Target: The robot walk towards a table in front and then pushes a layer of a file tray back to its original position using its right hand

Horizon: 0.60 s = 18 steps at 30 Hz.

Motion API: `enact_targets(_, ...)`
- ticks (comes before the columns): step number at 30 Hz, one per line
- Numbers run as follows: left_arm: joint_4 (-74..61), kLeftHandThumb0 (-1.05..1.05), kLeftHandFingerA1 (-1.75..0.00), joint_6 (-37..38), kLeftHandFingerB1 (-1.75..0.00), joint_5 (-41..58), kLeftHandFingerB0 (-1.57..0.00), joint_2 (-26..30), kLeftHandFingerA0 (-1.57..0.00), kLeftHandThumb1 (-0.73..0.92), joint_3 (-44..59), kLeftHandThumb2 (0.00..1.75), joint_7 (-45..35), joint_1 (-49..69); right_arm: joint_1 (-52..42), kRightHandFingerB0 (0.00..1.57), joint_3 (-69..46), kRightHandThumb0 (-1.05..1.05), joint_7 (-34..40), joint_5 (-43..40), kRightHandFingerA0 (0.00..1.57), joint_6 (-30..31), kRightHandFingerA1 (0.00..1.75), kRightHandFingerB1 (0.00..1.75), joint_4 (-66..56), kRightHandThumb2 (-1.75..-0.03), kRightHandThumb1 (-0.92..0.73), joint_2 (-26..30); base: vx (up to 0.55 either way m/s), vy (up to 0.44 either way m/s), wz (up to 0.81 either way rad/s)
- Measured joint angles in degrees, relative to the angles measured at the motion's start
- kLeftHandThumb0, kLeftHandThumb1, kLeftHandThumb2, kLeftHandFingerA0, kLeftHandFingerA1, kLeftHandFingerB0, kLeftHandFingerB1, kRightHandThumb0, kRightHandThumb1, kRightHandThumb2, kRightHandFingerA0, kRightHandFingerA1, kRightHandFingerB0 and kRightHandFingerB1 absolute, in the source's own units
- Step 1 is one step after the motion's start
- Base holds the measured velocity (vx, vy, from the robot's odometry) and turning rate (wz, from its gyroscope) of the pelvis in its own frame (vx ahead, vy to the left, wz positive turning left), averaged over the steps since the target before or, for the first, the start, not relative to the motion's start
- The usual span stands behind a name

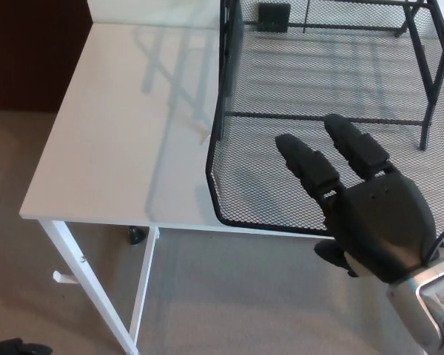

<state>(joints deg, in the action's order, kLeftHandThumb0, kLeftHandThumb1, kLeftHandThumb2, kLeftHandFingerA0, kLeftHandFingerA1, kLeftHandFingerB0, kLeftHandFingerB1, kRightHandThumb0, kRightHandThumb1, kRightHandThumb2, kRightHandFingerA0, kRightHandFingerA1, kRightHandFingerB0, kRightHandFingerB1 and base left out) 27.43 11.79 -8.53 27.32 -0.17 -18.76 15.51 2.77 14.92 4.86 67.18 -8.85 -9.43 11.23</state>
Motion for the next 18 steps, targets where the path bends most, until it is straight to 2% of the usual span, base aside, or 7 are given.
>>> enact_targets(3, 0.1, -0.46, -0.37, 0.0, -0.33, -0.1, -0.38, 0.0, -0.52, 0.52, 0.0, 0.56, 0.0, 0.0, 1.1, 0.0, 0.2, -0.32, 0.4, -0.1, 0.0, 0.9, 0.0, 0.15, 1.5, -0.53, -0.42, 0.4, 0.0, 0.0, 0.0)
enact_targets(4, 0.2, -0.47, -0.37, 0.0, -0.33, -0.1, -0.38, 0.0, -0.53, 0.52, 0.0, 0.56, 0.0, 0.0, 1.4, 0.0, 0.3, -0.39, 0.5, -0.1, 0.0, 1.2, 0.0, 0.13, 1.8, -0.54, -0.44, 0.5, 0.0, 0.0, 0.0)
enact_targets(5, 0.2, -0.48, -0.37, 0.0, -0.33, -0.1, -0.38, 0.0, -0.53, 0.52, 0.0, 0.56, 0.0, 0.0, 1.6, 0.0, 0.3, -0.52, 0.7, -0.1, 0.0, 1.4, 0.01, 0.12, 2.2, -0.62, -0.26, 0.5, 0.0, 0.0, 0.0)
enact_targets(15, 0.2, -0.48, -0.37, 0.0, -0.33, -0.3, -0.38, 0.2, -0.52, 0.52, -0.6, 0.56, 0.0, -0.2, 8.3, 0.0, 0.3, -0.69, 1.5, -1.6, 0.0, 3.6, 0.0, 0.08, 11.8, -0.69, -0.37, 2.3, 0.0, 0.0, 0.0)
enact_targets(18, 0.2, -0.48, -0.37, 0.0, -0.33, -0.3, -0.39, 0.2, -0.52, 0.52, -0.6, 0.56, 0.0, -0.3, 10.4, 0.0, 0.3, -0.68, 1.8, -2.2, 0.0, 4.3, 0.0, 0.08, 14.3, -0.71, -0.41, 2.5, 0.0, 0.0, 0.0)
